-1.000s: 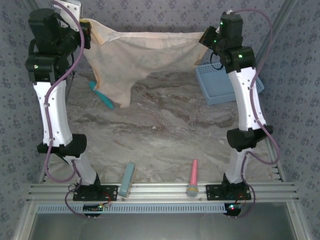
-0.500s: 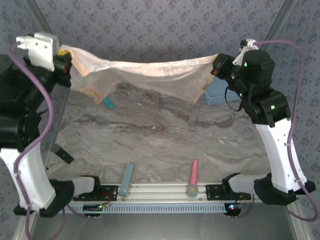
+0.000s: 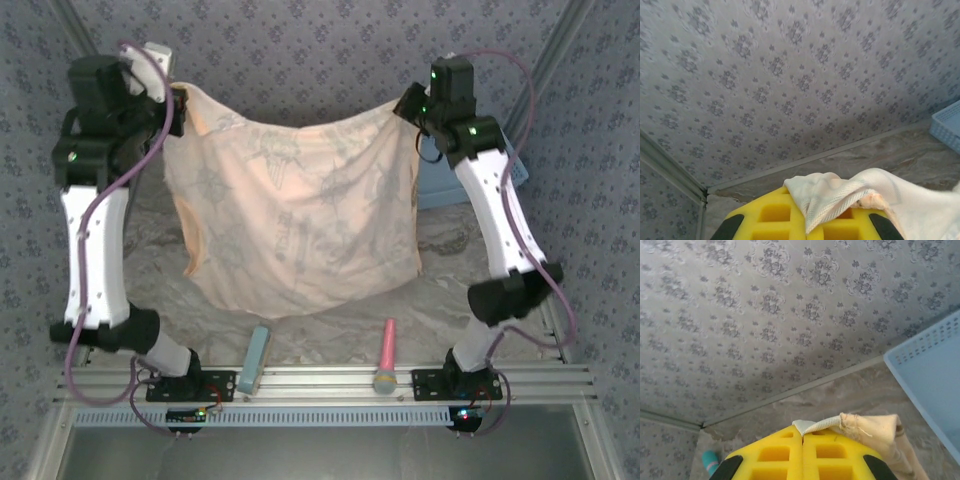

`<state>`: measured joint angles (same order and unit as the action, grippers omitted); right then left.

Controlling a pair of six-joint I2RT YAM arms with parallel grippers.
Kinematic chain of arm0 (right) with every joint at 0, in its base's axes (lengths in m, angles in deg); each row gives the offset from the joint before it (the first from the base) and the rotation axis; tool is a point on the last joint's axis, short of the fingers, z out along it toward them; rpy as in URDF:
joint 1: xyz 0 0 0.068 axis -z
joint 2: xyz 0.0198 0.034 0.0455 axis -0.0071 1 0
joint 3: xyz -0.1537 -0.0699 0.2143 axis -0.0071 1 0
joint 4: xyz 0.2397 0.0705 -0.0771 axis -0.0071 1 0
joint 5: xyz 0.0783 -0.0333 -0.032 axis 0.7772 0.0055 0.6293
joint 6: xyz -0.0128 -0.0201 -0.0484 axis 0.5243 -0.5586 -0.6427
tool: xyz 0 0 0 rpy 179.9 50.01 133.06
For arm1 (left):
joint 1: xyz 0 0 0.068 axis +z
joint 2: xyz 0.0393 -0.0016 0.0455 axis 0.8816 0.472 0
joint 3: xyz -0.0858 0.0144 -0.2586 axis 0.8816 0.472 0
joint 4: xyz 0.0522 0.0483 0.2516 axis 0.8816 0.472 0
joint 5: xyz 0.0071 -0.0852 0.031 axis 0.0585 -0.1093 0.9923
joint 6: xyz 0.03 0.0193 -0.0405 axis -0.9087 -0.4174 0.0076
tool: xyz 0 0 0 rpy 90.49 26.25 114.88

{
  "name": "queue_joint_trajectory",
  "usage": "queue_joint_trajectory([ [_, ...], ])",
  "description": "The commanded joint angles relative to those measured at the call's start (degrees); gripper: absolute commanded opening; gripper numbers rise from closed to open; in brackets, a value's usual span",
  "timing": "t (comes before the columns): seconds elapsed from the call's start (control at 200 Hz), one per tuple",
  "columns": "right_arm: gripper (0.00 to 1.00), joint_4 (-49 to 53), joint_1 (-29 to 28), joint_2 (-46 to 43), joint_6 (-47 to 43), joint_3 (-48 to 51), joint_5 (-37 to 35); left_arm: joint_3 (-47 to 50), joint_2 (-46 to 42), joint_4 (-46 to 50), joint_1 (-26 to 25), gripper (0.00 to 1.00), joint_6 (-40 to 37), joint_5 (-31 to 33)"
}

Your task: Fold the inside-out t-shirt

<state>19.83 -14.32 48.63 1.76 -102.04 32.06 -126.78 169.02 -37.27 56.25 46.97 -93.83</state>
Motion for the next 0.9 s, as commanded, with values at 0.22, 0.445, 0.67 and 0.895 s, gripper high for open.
queue_joint_trajectory([
  [0.22, 0.0, 4.9, 6.1, 25.7, 3.6, -43.6, 9.1, -36.1, 23.8, -0.3, 0.2, 0.0, -0.2, -0.5],
  [0.445, 0.0, 2.3, 5.3, 15.4, -0.1, -31.5, 8.4, -35.6, 22.5, -4.9, 0.3, 0.0, -1.1, -2.6],
  [0.67, 0.0, -2.6, -1.4, -1.8, -4.6, -3.2, 5.7, -8.8, 6.1, -1.3, 0.2, 0.0, 0.2, -2.0],
  [0.895, 0.0, -12.8, -6.1, -19.3, 2.4, 40.9, 2.8, 51.8, -25.4, -21.1, -1.0, 0.0, 12.9, -4.2],
])
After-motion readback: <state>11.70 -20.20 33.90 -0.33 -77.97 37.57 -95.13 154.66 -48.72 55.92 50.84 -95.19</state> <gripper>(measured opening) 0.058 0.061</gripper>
